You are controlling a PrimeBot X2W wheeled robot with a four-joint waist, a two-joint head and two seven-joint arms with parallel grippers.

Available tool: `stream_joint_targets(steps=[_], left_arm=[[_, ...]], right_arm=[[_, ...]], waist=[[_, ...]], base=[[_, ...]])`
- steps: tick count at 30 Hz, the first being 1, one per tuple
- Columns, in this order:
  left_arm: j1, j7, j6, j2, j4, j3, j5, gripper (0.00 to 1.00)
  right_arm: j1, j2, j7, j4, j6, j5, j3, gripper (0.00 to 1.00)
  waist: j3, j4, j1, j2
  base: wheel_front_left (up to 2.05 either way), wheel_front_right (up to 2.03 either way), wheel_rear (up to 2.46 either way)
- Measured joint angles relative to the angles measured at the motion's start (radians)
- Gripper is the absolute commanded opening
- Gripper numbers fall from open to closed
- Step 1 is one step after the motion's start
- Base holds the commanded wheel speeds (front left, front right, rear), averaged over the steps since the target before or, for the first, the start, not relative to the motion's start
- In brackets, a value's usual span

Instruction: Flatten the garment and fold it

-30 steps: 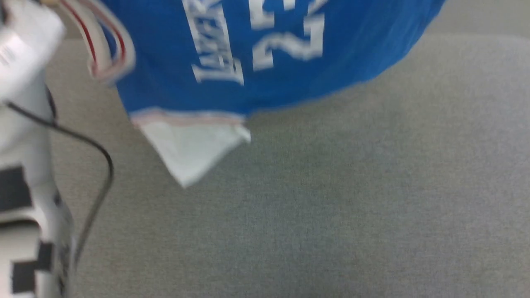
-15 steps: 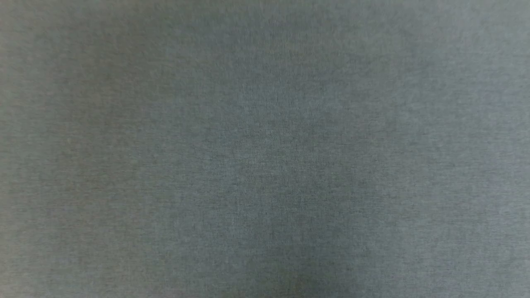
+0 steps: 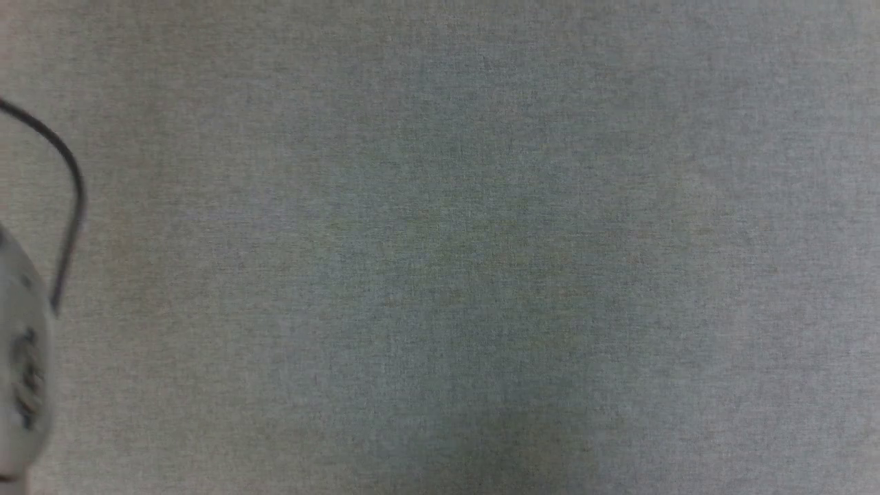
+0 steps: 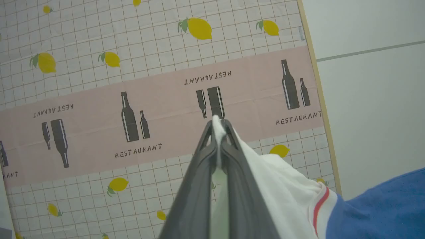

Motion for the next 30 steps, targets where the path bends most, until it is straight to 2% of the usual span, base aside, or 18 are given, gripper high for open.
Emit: stream_joint_targets(steps=[10,14,20,25,30], left_arm=[[0.489,0.0,0.0,-0.023,-0.164,0.086,-0.05,0.0],[0.729,0.0,0.0,-0.052,-0.26,0.124,-0.055,0.0],[1.085,0.0,0.0,-0.097,-0.358,0.131,-0.054,0.0],[1.296,0.0,0.0,-0.138,-0.39,0.13,-0.052,0.0],[1.467,0.0,0.0,-0.139,-0.387,0.117,-0.059,0.0]], right_arm=[[0.296,-0.022,-0.082,0.012,0.0,0.157,0.182,0.0],[0.451,-0.063,-0.089,-0.016,0.0,0.234,0.256,0.0],[0.683,-0.136,-0.097,-0.098,0.0,0.337,0.339,0.0],[0.865,-0.189,-0.093,-0.151,0.0,0.397,0.371,0.0],[1.025,-0.239,-0.064,-0.217,0.0,0.427,0.399,0.0]], waist=[[-0.101,0.012,-0.0001,0.0],[-0.165,0.015,-0.0002,0.0],[-0.275,0.02,-0.0003,0.0],[-0.364,0.028,-0.0003,0.0],[-0.452,0.037,-0.0003,0.0]], base=[[0.0,0.0,0.0],[0.0,0.0,0.0],[0.0,0.0,0.0],[0.0,0.0,0.0],[0.0,0.0,0.0]])
